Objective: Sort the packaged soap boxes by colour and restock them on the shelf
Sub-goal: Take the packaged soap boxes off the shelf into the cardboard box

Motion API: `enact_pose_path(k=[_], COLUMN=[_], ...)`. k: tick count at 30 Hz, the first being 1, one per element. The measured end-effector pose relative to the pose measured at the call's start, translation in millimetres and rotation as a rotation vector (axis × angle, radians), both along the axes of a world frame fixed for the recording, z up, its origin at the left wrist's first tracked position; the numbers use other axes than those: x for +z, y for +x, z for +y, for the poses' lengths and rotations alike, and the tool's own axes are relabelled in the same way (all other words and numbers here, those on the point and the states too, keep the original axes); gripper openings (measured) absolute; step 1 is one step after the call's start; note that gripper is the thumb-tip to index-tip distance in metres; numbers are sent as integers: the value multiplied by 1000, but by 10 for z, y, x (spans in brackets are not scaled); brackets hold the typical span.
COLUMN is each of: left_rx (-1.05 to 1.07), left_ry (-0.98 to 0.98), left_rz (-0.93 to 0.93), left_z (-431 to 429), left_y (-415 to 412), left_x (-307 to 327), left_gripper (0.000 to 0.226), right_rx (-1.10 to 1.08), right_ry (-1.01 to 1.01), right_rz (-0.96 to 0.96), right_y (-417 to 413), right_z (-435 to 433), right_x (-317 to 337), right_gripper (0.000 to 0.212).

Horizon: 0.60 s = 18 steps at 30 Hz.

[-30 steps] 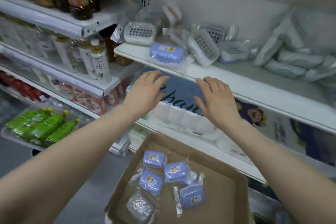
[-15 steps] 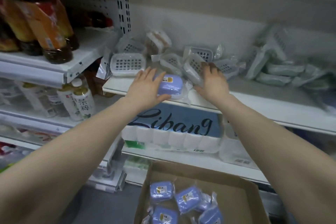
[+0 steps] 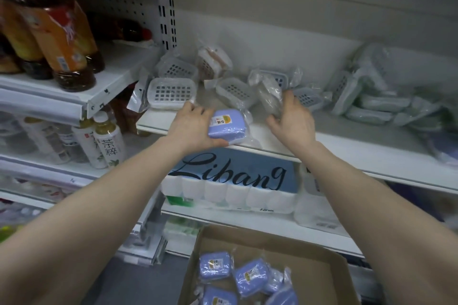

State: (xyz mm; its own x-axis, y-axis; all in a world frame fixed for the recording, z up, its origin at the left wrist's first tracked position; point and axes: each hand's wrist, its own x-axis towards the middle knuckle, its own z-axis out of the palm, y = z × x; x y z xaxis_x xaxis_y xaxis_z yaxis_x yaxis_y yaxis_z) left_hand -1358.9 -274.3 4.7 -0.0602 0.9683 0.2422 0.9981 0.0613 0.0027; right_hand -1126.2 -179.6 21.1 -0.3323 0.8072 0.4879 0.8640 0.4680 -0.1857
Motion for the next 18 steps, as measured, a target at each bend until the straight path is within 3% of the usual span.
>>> enact_pose_path(k=[4, 8, 11, 15, 18], left_rx=[35, 35, 76, 103, 162], left_ry=[116, 248, 288, 284, 182], left_rz=[-97, -310, -358, -356, -399], left_z=[-200, -532, -833, -1208, -1464], left_y=[131, 382, 611, 898, 1109], left_x=[-58, -212, -388, -818, -1300], left_gripper=[95, 94, 95, 95, 91], right_rx=[168, 319, 408, 460, 452], right_ry=[-56, -76, -78, -133, -302], right_rz=[212, 192, 155, 182, 219], right_y=[259, 616, 866, 1151, 1355], right_z=[-338, -720, -973, -1177, -1311], right_x=[84, -99, -380, -888, -1391], right_gripper=[68, 64, 62, 60, 58])
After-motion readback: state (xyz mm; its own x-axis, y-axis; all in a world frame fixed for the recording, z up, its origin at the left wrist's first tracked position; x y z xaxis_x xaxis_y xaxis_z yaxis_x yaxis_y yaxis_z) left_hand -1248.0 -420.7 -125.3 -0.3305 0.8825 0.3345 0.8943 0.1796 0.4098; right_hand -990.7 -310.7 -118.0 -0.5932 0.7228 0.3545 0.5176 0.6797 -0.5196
